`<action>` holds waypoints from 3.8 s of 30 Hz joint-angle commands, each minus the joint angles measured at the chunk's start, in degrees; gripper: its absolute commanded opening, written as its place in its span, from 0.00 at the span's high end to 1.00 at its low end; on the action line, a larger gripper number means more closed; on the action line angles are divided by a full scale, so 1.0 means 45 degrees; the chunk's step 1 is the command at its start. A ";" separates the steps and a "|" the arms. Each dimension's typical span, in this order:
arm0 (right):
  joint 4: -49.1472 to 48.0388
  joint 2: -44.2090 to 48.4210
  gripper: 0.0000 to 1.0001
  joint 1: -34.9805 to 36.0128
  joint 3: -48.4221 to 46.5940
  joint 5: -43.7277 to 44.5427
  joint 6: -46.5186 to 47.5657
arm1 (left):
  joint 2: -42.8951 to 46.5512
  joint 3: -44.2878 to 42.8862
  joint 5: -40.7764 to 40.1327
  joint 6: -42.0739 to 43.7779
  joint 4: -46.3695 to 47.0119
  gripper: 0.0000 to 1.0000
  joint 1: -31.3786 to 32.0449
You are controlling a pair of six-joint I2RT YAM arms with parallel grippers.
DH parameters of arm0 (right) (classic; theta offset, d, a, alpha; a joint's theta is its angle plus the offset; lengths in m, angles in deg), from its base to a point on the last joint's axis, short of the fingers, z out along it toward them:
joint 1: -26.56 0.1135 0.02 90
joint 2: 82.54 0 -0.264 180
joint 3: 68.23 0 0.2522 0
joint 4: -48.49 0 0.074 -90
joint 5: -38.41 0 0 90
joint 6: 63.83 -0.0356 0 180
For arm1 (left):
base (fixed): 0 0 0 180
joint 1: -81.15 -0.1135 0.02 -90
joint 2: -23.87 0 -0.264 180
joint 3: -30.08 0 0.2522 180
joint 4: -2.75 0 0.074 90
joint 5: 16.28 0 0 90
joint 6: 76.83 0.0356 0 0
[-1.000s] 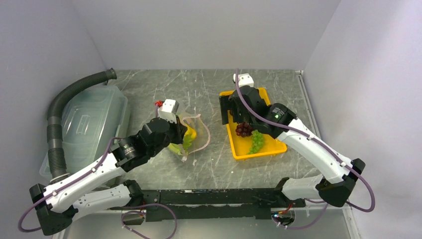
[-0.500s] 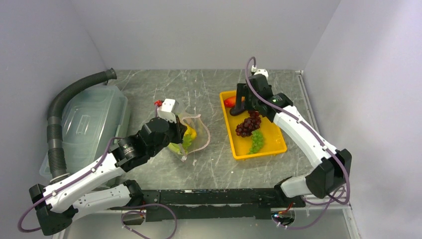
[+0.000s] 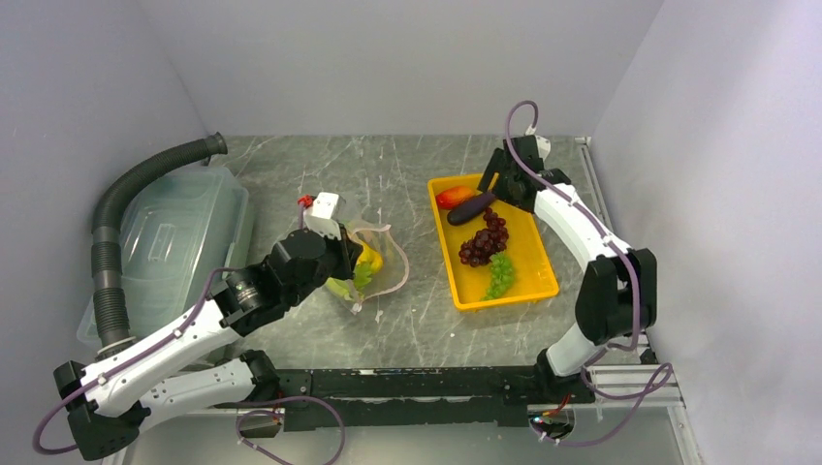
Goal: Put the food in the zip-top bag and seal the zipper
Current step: Pick up the fake vegetable from the bin, then place the fake vegetable in the zipper food storage bag.
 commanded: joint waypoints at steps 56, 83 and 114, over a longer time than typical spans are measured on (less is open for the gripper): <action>-0.1793 -0.7797 0.66 -0.1207 -0.3678 0.0113 -0.4133 | -0.0132 -0.0829 0.0827 0.0690 0.0938 1.00 0.0033; -0.3842 -0.3188 1.00 -0.1277 -0.0957 0.1022 -0.3814 | 0.0153 -0.0792 0.0649 0.0400 0.0710 1.00 0.0042; -1.0933 0.8187 1.00 0.3606 0.5240 0.0982 0.2893 | 0.0454 -0.0934 -0.0617 -0.0212 -0.0227 1.00 -0.0049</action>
